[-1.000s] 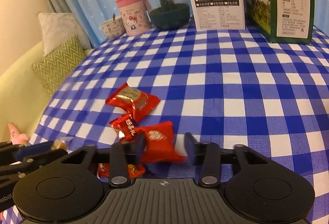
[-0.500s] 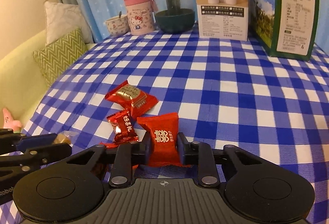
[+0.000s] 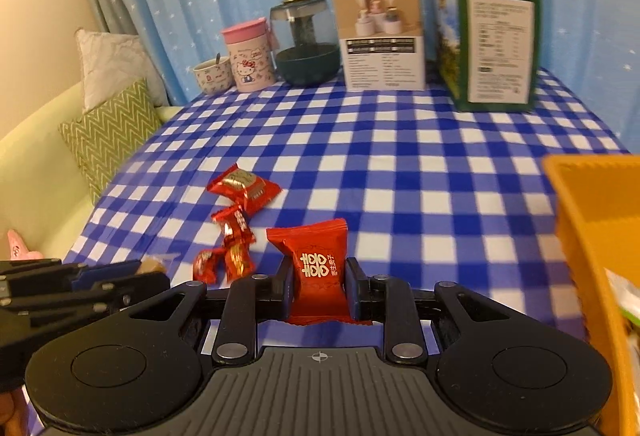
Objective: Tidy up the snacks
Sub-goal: 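Carry the cookie packet with left tool while right tool carries red candy to the tray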
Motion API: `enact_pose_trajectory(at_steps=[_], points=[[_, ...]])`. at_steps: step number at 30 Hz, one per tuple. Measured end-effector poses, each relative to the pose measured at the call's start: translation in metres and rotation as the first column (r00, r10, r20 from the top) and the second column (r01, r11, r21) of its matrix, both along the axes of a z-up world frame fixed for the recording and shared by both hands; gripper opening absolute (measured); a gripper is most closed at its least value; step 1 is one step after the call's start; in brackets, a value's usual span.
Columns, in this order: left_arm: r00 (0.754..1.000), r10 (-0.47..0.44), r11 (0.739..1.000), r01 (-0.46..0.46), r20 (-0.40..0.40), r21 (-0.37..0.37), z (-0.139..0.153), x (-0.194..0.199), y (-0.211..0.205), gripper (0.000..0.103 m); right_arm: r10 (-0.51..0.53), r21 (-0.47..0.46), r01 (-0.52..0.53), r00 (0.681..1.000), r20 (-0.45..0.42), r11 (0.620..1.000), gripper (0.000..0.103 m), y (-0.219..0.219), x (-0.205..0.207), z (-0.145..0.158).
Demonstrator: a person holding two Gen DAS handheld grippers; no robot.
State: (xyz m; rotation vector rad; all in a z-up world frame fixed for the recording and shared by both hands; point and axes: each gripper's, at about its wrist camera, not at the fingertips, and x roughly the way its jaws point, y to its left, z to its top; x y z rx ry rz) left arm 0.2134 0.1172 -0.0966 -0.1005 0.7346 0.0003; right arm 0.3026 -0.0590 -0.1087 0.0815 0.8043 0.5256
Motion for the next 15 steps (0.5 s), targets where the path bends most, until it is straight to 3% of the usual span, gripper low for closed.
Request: enact_pose_trajectory(at_steps=[9, 15], points=[[1.0, -0.007, 0.999, 0.008, 0.031, -0.045, 0.031, -0.046, -0.042, 0.019, -0.114, 0.011, 0.115, 0.993, -0.022, 0.993, 0.026, -0.06, -0.06, 0.026], [0.996, -0.058, 0.998, 0.06, 0.061, -0.029, 0.053, -0.075, -0.082, 0.019, -0.187, -0.008, 0.187, 0.982, -0.009, 0.982, 0.026, -0.1, -0.098, 0.046]])
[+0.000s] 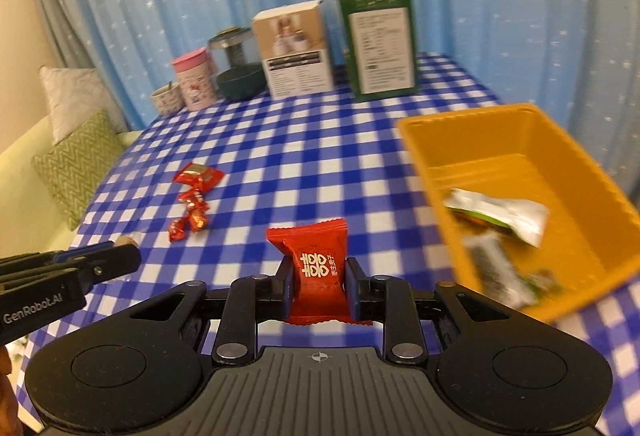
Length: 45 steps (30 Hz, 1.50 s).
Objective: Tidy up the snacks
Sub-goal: 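Carry the cookie packet with left tool while right tool carries red candy to the tray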
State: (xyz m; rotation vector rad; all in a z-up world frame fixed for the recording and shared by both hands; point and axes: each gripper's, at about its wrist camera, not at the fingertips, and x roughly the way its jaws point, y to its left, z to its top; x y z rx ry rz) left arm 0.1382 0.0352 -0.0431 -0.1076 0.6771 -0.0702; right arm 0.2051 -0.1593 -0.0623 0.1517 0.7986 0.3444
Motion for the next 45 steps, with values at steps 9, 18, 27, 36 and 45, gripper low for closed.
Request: enact_pose_trajectory(at_steps=[9, 18, 27, 36, 45], points=[[0.998, -0.057, 0.998, 0.057, -0.003, -0.027, 0.013, -0.032, -0.044, 0.019, -0.07, -0.042, 0.07, 0.997, -0.017, 0.997, 0.026, -0.046, -0.045, 0.017], [0.993, -0.12, 0.993, 0.119, -0.022, -0.026, 0.014, -0.037, -0.082, 0.019, -0.115, -0.078, 0.114, 0.993, -0.015, 0.99, 0.026, -0.087, -0.074, 0.023], [0.983, -0.184, 0.983, 0.184, -0.025, -0.005, 0.019, -0.033, -0.117, 0.019, -0.189, -0.091, 0.188, 0.982, -0.003, 0.978, 0.026, -0.126, -0.082, 0.03], [0.973, -0.229, 0.973, 0.229, -0.031, -0.007, 0.02, -0.018, -0.146, 0.019, -0.236, -0.088, 0.236, 0.972, 0.009, 0.968, 0.026, -0.153, -0.076, 0.033], [0.962, -0.271, 0.963, 0.27, -0.043, -0.023, 0.014, 0.01, -0.175, 0.019, -0.276, -0.058, 0.277, 0.961, 0.028, 0.959, 0.026, -0.18, -0.055, 0.039]])
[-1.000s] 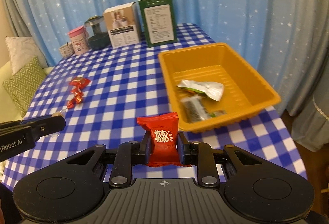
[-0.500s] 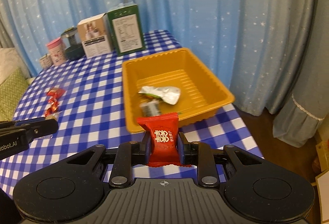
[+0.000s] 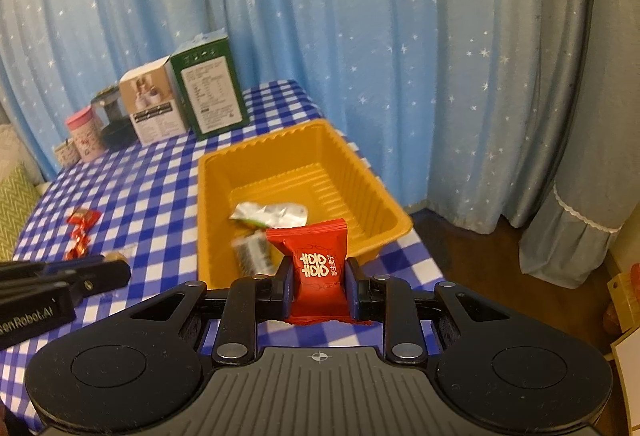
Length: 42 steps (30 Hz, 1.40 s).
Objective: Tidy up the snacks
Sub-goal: 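Carry the cookie packet with left tool while right tool carries red candy to the tray, then open left tool over the tray while right tool lowers and releases its red candy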
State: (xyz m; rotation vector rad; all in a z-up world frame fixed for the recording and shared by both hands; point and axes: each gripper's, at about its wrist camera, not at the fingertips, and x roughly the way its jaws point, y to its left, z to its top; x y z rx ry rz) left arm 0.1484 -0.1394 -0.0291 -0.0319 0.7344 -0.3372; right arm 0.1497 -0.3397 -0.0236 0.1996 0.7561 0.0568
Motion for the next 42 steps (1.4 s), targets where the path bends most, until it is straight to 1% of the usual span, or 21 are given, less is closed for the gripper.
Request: enact_pose_trajectory(at_steps=[3, 9, 21, 32, 42], points=[[1.0, -0.007, 1.0, 0.007, -0.01, -0.003, -0.005, 0.012, -0.009, 0.019, 0.001, 0.002, -0.001, 1.0, -0.001, 1.0, 0.026, -0.005, 0.012, -0.001], [0.999, -0.017, 1.0, 0.016, -0.033, -0.009, -0.015, 0.033, -0.02, 0.019, 0.03, -0.027, -0.031, 0.999, -0.045, 0.999, 0.026, -0.007, 0.042, -0.011], [0.999, -0.028, 1.0, 0.028, -0.044, -0.008, -0.022, 0.074, -0.034, 0.019, 0.061, -0.069, -0.066, 0.996, -0.071, 0.995, 0.026, -0.007, 0.082, -0.027], [0.997, -0.037, 0.999, 0.037, -0.061, 0.001, -0.033, 0.095, -0.041, 0.019, 0.076, -0.096, -0.082, 0.995, -0.068, 0.992, 0.026, -0.005, 0.103, -0.033], [0.997, -0.042, 0.999, 0.042, -0.063, 0.002, -0.039, 0.105, -0.045, 0.019, 0.072, -0.105, -0.08, 0.994, -0.078, 0.991, 0.026, -0.005, 0.107, -0.04]])
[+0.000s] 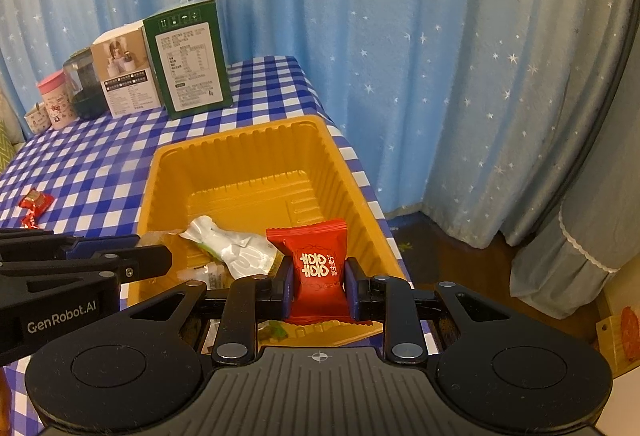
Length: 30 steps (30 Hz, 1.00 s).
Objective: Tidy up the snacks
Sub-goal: 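Open left tool over the tray while right tool lowers and releases its red candy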
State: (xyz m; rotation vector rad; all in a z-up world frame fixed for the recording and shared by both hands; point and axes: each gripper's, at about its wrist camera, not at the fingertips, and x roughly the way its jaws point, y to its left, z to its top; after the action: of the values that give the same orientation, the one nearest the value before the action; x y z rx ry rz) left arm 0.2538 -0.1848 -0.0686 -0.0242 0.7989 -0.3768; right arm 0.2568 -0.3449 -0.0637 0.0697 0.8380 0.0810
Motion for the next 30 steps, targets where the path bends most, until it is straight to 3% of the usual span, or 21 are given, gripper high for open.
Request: enact_pose_trajectory(at_steps=[4, 6, 30], points=[[1.0, 0.001, 1.0, -0.001, -0.006, -0.003, -0.002, 0.005, 0.0, 0.021, -0.001, 0.0, 0.001, 1.0, -0.001, 1.0, 0.026, 0.0, 0.001, -0.001], [1.0, -0.002, 1.0, 0.002, -0.015, -0.002, -0.004, 0.007, 0.001, 0.027, -0.002, -0.001, 0.002, 1.0, -0.001, 1.0, 0.026, 0.0, 0.002, -0.001], [0.996, 0.084, 0.99, -0.084, 0.007, 0.111, -0.001, -0.015, 0.042, 0.031, 0.031, 0.037, -0.032, 0.999, 0.022, 0.999, 0.026, 0.01, 0.018, 0.004]])
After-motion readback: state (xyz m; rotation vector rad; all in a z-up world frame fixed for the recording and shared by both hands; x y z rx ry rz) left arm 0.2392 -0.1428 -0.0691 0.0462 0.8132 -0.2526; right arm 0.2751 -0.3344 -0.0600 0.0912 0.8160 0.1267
